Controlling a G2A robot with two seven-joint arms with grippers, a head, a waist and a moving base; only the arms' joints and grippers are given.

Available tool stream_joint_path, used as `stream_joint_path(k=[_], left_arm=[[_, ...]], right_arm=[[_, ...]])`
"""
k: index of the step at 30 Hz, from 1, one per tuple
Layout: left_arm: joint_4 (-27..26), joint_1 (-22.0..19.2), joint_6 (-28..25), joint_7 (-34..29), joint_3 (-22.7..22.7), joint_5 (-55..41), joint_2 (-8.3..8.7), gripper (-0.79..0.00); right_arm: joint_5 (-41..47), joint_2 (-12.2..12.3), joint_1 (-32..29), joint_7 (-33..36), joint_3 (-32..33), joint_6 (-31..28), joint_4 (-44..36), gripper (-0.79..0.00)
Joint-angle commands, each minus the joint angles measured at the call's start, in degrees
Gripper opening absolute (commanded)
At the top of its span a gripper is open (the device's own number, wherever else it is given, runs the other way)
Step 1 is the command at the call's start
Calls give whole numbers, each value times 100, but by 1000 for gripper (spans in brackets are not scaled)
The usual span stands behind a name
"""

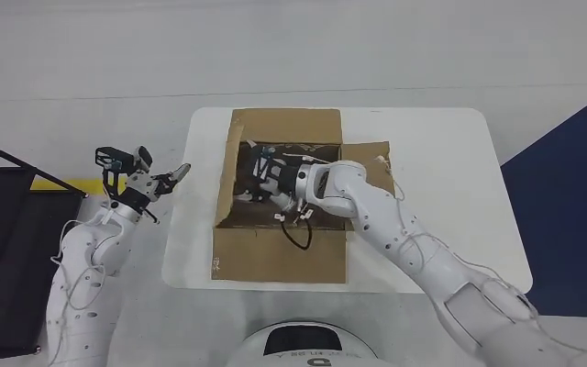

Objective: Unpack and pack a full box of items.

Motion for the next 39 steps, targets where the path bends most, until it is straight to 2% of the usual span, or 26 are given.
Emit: stream_joint_path(k=[1, 3, 8, 14, 19, 23, 27, 30, 34, 39], left_arm=[[156, 68, -120, 161, -187, -157, 23, 0], [315, 99, -230, 259, -322, -274, 42, 0], [315, 99, -230, 259, -322, -274, 42, 0], [315, 99, -230, 259, -322, -274, 42, 0], [315, 99, -230, 259, -322, -274, 42, 0], [315, 99, -230, 259, -322, -274, 42, 0], [315, 99, -230, 259, -322, -274, 42, 0], [315, 99, -230, 259, -322, -274, 42, 0], [315, 99, -230, 259, -322, -274, 42, 0], [315, 99, -230, 259, -322, -274, 42, 0]], right_arm=[[150, -165, 244, 159, -256, 120, 207, 0], [241, -334, 469, 317, -490, 269, 439, 0], [459, -798, 952, 785, -1029, 679, 1083, 0], [778, -1333, 1347, 1175, -1469, 840, 1934, 0], [814, -1680, 1523, 1146, -1654, 969, 2491, 0], [668, -1779, 1554, 722, -1648, 837, 2526, 0], [232, -1575, 1367, -14, -1382, 773, 2125, 0], [-255, -1256, 1000, -313, -1030, 809, 1497, 0], [-897, -695, 143, -285, -234, 766, 205, 0], [-1382, -65, -1302, -36, 1058, 216, -1496, 0]])
